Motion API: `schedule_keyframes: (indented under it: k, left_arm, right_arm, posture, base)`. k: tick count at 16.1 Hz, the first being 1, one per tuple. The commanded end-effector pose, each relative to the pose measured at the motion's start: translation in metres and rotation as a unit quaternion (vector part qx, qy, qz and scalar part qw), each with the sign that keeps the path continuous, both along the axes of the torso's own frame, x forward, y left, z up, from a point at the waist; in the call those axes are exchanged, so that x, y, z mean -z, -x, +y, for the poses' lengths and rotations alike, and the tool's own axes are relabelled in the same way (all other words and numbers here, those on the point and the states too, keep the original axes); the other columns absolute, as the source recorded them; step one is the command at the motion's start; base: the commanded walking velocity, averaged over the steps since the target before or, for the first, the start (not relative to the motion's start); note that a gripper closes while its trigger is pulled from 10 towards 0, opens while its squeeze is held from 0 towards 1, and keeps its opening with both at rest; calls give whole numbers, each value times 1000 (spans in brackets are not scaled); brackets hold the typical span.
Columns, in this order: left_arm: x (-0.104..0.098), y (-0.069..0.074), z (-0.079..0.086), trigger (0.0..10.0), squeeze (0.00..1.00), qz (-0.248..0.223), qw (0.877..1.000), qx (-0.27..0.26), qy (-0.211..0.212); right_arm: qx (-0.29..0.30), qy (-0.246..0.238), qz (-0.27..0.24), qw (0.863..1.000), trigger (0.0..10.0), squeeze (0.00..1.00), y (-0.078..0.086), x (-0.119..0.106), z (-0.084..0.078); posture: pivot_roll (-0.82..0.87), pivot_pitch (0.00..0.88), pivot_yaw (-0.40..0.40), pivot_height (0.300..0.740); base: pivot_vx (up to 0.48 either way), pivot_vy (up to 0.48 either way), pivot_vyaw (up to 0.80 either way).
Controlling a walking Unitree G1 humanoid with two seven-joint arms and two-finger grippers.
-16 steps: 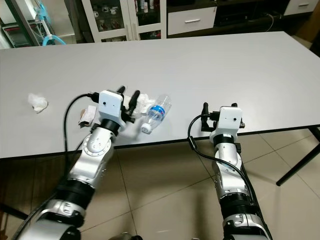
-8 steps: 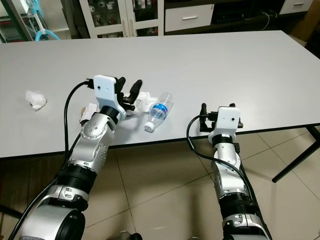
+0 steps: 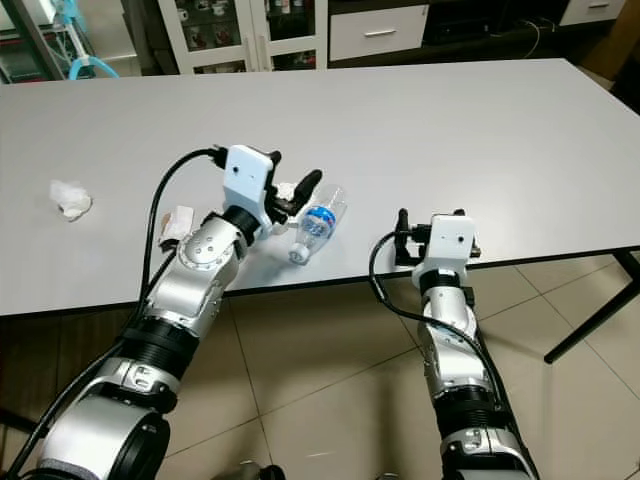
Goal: Picking trash to rubbish bin
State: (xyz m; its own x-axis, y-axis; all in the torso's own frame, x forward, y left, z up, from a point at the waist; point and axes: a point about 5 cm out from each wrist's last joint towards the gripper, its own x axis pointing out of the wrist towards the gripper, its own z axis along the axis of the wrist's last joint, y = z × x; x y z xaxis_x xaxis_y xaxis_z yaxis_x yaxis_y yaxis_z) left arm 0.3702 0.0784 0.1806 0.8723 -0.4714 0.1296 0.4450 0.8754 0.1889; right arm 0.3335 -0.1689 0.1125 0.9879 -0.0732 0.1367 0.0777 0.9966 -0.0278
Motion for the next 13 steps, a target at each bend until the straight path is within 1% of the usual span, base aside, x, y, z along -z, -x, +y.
schedule_keyframes:
  k: [1, 3, 5, 7, 9, 11, 13]
  left_arm:
    - [0, -3, 0, 10000, 0, 4, 1000, -7, -26]
    - [6, -4, -1, 10000, 0, 13, 999, -10, -48]
    - [10, -3, -3, 10000, 0, 17, 998, -5, -61]
    - [10, -1, -9, 10000, 0, 15, 998, 14, -58]
    - [9, -1, -11, 10000, 0, 13, 998, 21, -59]
    - [9, -2, -11, 10000, 0, 10, 998, 12, -68]
    - [7, -4, -8, 10000, 0, 7, 998, -9, -55]
  right_arm:
    - [-9, -2, -10, 1000, 10000, 0, -2, -7, 4]
    - [-17, -4, -8, 1000, 10000, 0, -1, -5, 8]
    - [-20, -4, -6, 1000, 10000, 0, -1, -4, 10]
    - [-23, -8, -4, 1000, 10000, 0, -1, -3, 13]
    - [-28, -10, -4, 1000, 10000, 0, -1, -3, 16]
    - [-31, -10, -3, 999, 10000, 0, 0, -2, 18]
    - [-30, -10, -3, 999, 10000, 0, 0, -2, 17]
  posture:
    - [-85, 61, 44, 740]
    - [-88, 60, 47, 740]
    - [-89, 59, 53, 740]
    - [-91, 55, 61, 740]
    - [-94, 50, 65, 740]
    - [-98, 47, 66, 740]
    - [-98, 45, 65, 740]
  base:
    - [0, 0, 0]
    - [0, 0, 0]
    - [0, 0, 0]
    - [0, 0, 0]
    - [0, 0, 0]
    - [0, 0, 0]
    - [0, -420, 0]
